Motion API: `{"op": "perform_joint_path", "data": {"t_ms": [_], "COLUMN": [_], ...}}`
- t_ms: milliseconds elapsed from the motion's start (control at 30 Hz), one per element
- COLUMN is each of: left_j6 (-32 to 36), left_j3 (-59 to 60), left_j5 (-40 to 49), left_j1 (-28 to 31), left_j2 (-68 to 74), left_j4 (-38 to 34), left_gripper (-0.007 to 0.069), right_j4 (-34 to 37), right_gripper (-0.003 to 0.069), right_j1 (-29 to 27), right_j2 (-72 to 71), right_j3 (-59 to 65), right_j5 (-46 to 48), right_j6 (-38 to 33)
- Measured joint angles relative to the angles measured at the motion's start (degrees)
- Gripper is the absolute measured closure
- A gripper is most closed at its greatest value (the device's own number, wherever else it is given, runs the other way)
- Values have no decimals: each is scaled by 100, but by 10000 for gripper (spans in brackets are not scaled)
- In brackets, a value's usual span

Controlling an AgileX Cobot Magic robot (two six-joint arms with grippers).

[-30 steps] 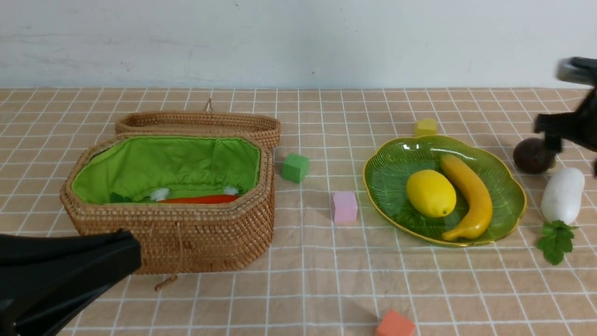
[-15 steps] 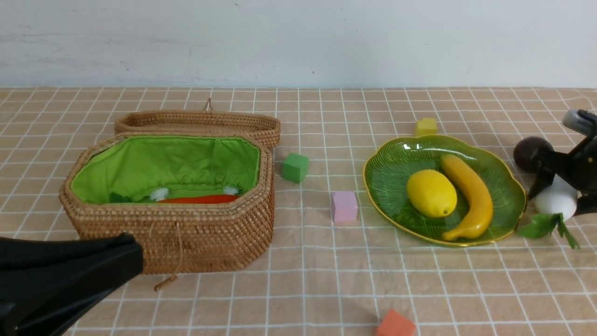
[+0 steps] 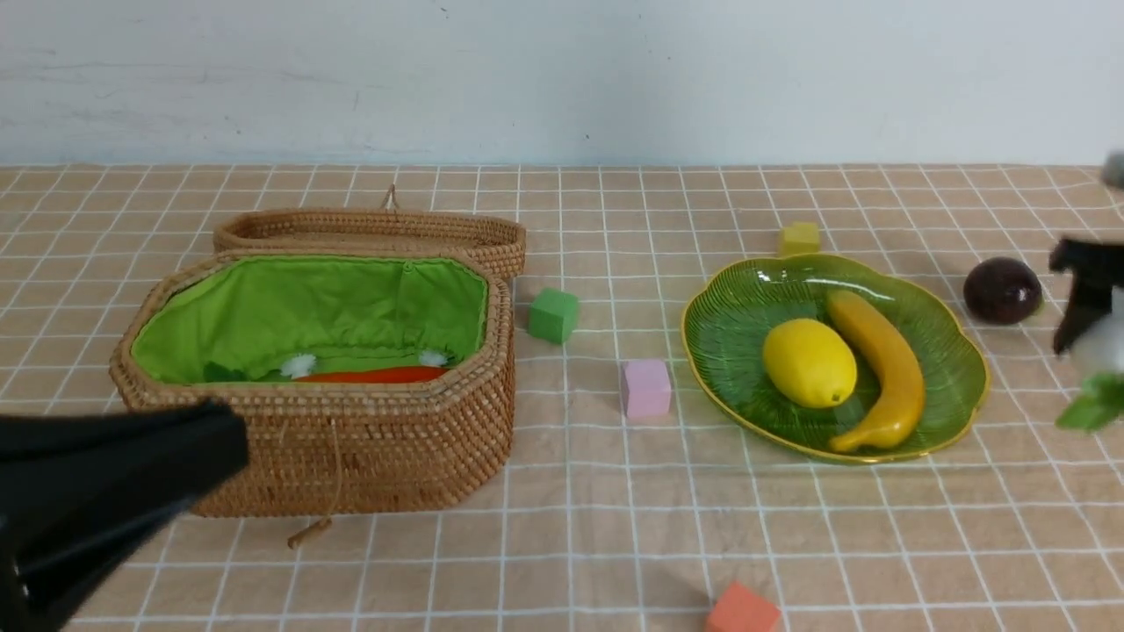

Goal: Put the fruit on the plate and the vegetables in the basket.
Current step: Take a daikon with your right arm and place it on the basket on the left, then use the right arm to grab a mangosteen and put it into the right plate

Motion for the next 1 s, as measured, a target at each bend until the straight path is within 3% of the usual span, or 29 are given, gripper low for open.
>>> {"op": "perform_joint_path", "data": {"t_ms": [133, 333, 500, 633, 733, 833, 1000], "left_j6": [-624, -1874, -2685, -3032, -3130, -3153, -3155], "left_j3": [0, 0, 0, 0, 0, 0, 0], "left_j5": [-537, -1086, -1100, -1084, -1074, -1059, -1053], "left_j1": [0, 0, 0, 0, 0, 0, 0], "left_j2": [0, 0, 0, 0, 0, 0, 0], "left_j4": [380, 1776, 2626, 2905, 2931, 2947, 2947], "left_gripper": [629, 629, 629, 629, 631, 631, 631], "right_j4": [811, 2095, 2438, 2470, 2320, 2012, 1705], "right_gripper": [120, 120, 120, 116, 68, 22, 11], "right_j1": [1183, 3295, 4374, 4868, 5062, 5107, 5104], "right_j2": [-465, -67, 707, 1316, 1645, 1740, 1645], "right_j3": [-121, -948, -1719, -2201, -2420, -2450, -2463], "right_j5": [-190, -1043, -1835, -2357, -2678, -2743, -2672], "right_j6": [-891, -3110, -4555, -4925, -4975, -4981, -4813]}}
